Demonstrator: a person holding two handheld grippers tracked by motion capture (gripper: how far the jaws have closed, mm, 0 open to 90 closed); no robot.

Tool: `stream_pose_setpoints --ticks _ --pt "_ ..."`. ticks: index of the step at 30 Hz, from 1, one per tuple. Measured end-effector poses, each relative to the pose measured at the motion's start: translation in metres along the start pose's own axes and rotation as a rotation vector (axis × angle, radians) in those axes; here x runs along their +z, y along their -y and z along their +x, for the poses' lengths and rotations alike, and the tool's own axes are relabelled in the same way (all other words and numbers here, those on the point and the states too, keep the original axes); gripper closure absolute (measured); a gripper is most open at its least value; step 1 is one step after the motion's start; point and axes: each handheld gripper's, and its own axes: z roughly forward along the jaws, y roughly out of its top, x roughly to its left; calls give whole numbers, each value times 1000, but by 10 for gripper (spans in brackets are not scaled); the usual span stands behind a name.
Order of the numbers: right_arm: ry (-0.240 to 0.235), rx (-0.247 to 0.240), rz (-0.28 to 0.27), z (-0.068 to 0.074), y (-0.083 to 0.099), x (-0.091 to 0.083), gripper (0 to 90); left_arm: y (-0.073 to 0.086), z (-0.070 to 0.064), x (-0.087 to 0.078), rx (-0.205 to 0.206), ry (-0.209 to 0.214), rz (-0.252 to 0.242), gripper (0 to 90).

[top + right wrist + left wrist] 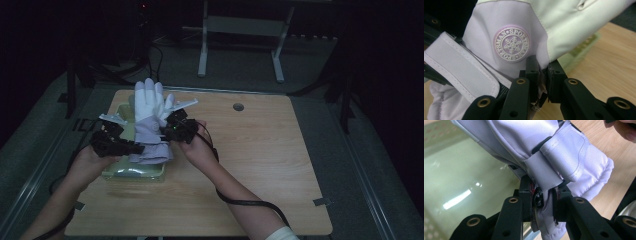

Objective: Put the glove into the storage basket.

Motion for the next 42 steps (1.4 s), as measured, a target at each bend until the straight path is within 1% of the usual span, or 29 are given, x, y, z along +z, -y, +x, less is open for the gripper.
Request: stream_pose_setpoints --ticks 1,2,3,5,6,8,9,10,11,13,14,15,18,21,22,24,25,26,27,30,32,33,34,36,37,38,40,41,42 --pt "0 0 0 0 0 0 817 4 4 -2 -5 3 5 741" --pt "-11 -5 14 6 -3 9 816 7 8 -4 -17 0 10 741" --pt "-11 -5 14 6 -3 9 816 10 12 -6 -22 0 15 741" --pt "-13 -13 22 15 -5 22 817 15 19 -8 -28 1 22 741" --pt "-13 -13 22 15 -5 22 817 17 22 -9 -30 2 27 741" --pt "-16 0 26 19 -3 34 817 22 29 -9 -25 5 39 741" --pt "-16 0 26 19 -3 34 817 23 32 -7 -20 6 48 741" --pt "-13 8 34 20 0 42 817 25 36 -5 -17 7 55 741" --pt "-13 8 34 20 0 42 817 27 39 -2 -18 6 63 741" --pt "-13 16 50 20 4 51 817 30 45 5 -20 7 76 740" --pt "-1 29 69 18 8 59 817 31 48 10 -24 8 86 739" --pt "-1 29 69 18 8 59 817 32 50 14 -21 7 95 739" --pt "7 45 105 14 14 70 816 35 56 27 -37 11 117 738" --pt "15 55 142 11 21 81 816 38 62 39 -52 16 155 737" --pt "12 64 172 10 25 88 815 41 65 45 -64 19 181 736" --pt "8 67 182 9 28 92 815 41 65 45 -64 19 181 736" --pt "-1 69 205 8 32 98 814 44 67 51 -68 18 201 734" --pt "-1 69 205 8 32 98 814 46 67 54 -70 20 206 734" --pt "-1 71 227 8 35 102 811 48 67 58 -72 13 221 725" --pt "1 74 244 8 36 105 803 50 67 62 -75 6 230 708" --pt "3 71 251 8 35 106 782 52 67 67 -80 -21 239 668" --pt "10 53 265 9 35 107 744 53 67 69 -81 -47 250 624" --pt "10 53 265 9 35 107 744 53 67 69 -81 -47 250 615" --pt "15 55 272 11 33 109 692 53 66 69 -91 -56 248 609" --pt "17 67 281 12 32 109 626 53 66 69 -94 -65 252 590" --pt "17 67 281 12 32 109 626 53 65 69 -88 -69 246 590" --pt "19 57 253 12 31 106 575 54 65 67 -106 -74 228 564" --pt "19 65 248 13 30 104 533 55 65 65 -108 -83 215 543" --pt "27 62 224 12 29 102 475 56 65 62 -114 -95 190 522"
